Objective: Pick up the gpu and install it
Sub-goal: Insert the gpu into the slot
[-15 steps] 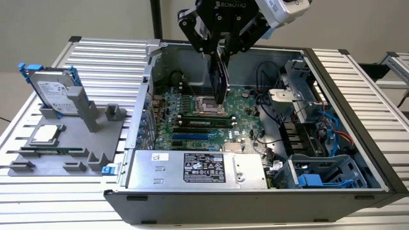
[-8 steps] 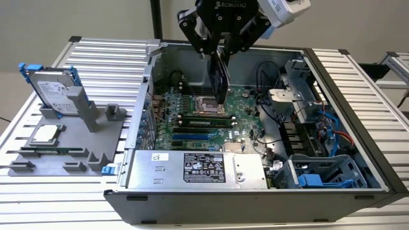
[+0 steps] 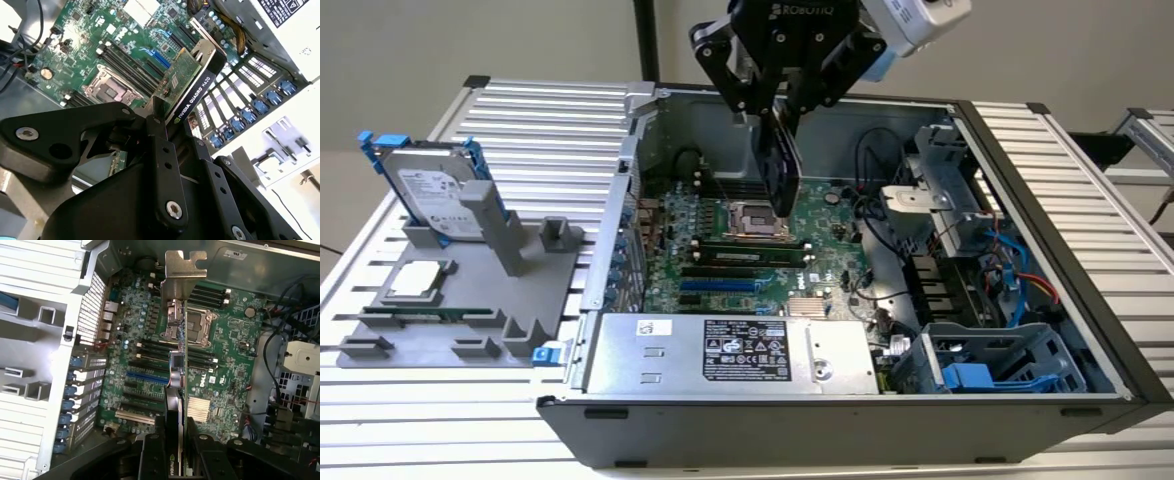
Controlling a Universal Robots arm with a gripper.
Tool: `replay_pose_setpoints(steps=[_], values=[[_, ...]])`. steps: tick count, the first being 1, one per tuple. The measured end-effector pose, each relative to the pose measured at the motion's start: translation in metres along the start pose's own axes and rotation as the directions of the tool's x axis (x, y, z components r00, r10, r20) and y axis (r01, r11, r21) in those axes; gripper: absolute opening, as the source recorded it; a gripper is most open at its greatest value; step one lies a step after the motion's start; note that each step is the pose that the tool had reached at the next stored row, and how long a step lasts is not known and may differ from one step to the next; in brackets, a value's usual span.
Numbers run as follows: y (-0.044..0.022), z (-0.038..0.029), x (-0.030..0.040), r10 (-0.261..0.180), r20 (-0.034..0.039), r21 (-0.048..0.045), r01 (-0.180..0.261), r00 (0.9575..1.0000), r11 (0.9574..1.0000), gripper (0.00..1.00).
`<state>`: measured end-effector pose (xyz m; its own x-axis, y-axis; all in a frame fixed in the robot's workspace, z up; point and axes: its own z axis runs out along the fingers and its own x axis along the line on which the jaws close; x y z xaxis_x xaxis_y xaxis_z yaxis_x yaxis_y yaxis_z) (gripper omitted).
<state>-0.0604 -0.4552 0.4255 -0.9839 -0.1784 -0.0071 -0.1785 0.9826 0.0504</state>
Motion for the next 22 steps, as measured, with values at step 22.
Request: replay_pose_setpoints(steps=[22], values=[[0.0, 0.0, 0.0, -0.138, -0.0068, -0.0015, 0.138, 0.9905, 0.9905, 0.0]])
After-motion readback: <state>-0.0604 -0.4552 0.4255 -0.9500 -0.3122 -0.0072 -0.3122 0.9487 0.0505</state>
